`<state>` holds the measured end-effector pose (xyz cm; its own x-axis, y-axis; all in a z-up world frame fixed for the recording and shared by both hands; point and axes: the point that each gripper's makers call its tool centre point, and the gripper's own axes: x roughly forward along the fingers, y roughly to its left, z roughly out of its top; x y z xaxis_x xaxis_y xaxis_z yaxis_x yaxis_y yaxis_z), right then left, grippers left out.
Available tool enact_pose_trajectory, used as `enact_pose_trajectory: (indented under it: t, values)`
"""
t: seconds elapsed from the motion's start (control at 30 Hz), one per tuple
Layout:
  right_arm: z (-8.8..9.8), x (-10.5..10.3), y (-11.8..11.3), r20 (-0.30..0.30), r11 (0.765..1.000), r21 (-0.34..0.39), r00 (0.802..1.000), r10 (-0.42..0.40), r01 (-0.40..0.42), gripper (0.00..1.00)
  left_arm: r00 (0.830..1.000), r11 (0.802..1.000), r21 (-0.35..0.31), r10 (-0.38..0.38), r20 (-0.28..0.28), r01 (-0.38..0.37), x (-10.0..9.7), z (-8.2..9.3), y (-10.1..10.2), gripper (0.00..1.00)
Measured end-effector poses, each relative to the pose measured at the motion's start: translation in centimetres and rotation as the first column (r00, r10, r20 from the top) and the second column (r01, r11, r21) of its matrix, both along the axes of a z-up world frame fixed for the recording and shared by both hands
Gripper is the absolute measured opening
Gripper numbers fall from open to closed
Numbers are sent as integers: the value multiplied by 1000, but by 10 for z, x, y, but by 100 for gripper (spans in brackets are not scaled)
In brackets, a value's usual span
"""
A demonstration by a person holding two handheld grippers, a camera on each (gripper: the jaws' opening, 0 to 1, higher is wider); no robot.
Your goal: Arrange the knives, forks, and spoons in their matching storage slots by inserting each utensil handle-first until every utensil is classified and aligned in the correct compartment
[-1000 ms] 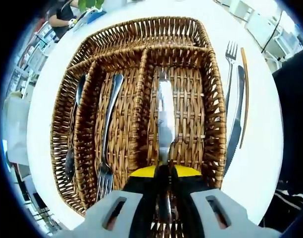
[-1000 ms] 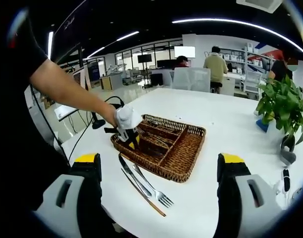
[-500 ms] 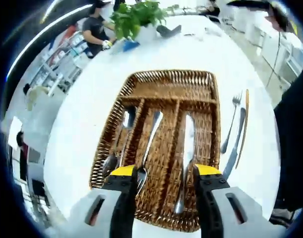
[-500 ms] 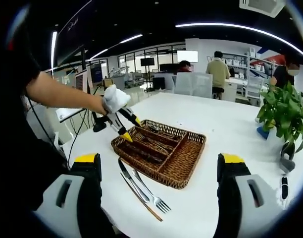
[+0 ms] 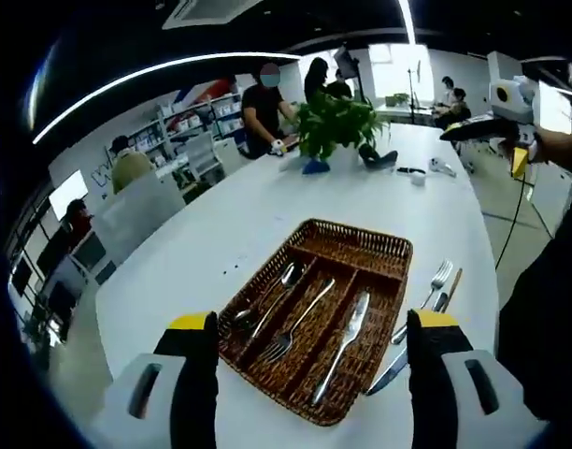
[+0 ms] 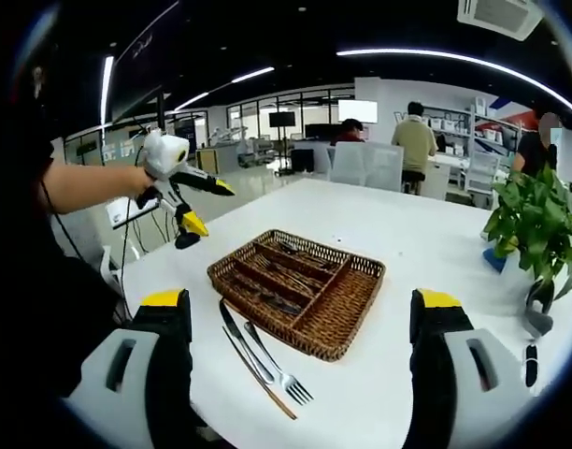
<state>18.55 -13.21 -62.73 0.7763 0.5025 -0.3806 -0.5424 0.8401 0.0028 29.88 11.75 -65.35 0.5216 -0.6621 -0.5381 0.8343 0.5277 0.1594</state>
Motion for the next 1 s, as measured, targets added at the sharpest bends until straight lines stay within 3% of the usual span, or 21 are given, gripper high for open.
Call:
enact_pose_trajectory:
  t: [0.07, 0.13, 0.23, 0.33, 0.5, 0.67, 0.73, 0.83, 1.0]
  values:
    - [0, -1, 0, 1, 1000, 1, 1000, 4, -4, 100, 999, 996, -87, 32, -10, -33, -4, 8, 8, 95]
    - [-3, -1, 0, -3, 1000, 0, 1000, 5, -5, 100, 998, 991, -123, 59, 9, -58, -11, 17, 17, 99]
    - [-7, -3, -1, -12, 1000, -6, 1000, 4, -4, 100, 997, 989, -127, 80, 18, -77, -25, 21, 32, 99]
    - [-11, -6, -1, -23, 998, -60, 1000, 11, -13, 100, 991, 982, -141, 133, 22, -129, -35, 27, 52, 99]
    - [-11, -4, 0, -35, 997, -75, 999, 6, -8, 100, 984, 979, -131, 167, 65, -158, -48, 34, 75, 99]
    - [3, 1, 4, -43, 997, -81, 999, -22, 18, 100, 975, 966, -149, 218, 47, -210, -50, 33, 109, 99]
    - [6, 2, 6, -27, 996, -91, 1000, -11, 9, 100, 976, 965, -166, 211, 43, -202, -52, 34, 112, 99]
    - [5, 5, 8, -53, 993, -121, 998, -19, 12, 99, 980, 973, -134, 193, 46, -186, -52, 25, 121, 99]
    - [19, 7, 20, -43, 989, -150, 999, -3, -4, 100, 981, 970, -159, 192, 33, -184, -46, 22, 130, 99]
